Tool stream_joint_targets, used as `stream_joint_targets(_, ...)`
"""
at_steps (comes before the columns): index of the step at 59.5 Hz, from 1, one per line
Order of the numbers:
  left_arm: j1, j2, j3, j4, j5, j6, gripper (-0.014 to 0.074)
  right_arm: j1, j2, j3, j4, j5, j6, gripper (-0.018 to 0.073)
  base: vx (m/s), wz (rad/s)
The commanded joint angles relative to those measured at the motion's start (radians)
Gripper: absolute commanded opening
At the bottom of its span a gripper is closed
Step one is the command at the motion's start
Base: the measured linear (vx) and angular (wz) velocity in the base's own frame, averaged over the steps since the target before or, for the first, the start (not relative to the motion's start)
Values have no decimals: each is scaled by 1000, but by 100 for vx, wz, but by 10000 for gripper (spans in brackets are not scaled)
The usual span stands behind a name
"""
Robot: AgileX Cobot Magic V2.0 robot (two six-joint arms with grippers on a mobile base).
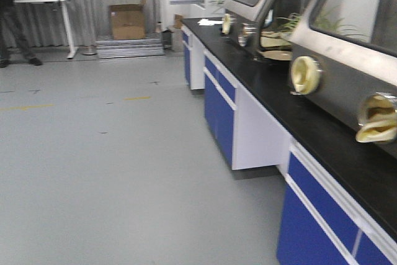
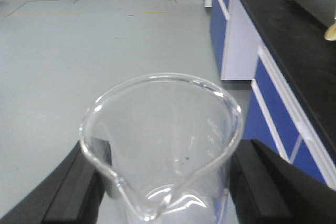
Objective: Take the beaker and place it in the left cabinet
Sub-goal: 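Drive the base away from the bench holding the beaker in the right gripper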
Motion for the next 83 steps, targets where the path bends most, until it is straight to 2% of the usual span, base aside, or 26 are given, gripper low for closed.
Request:
stream_joint_targets(1,-5,-10,-15,3,-75,-4,4,-2,4,-29,-31,-72,-7,-3,10,42)
stream_joint_targets(54,-5,-10,-15,3,-75,-4,4,-2,4,-29,-31,-69,-7,-3,20,44)
stream_joint_targets(83,-5,-10,-15,3,-75,-4,4,-2,4,-29,-31,-67,-7,-3,44,10)
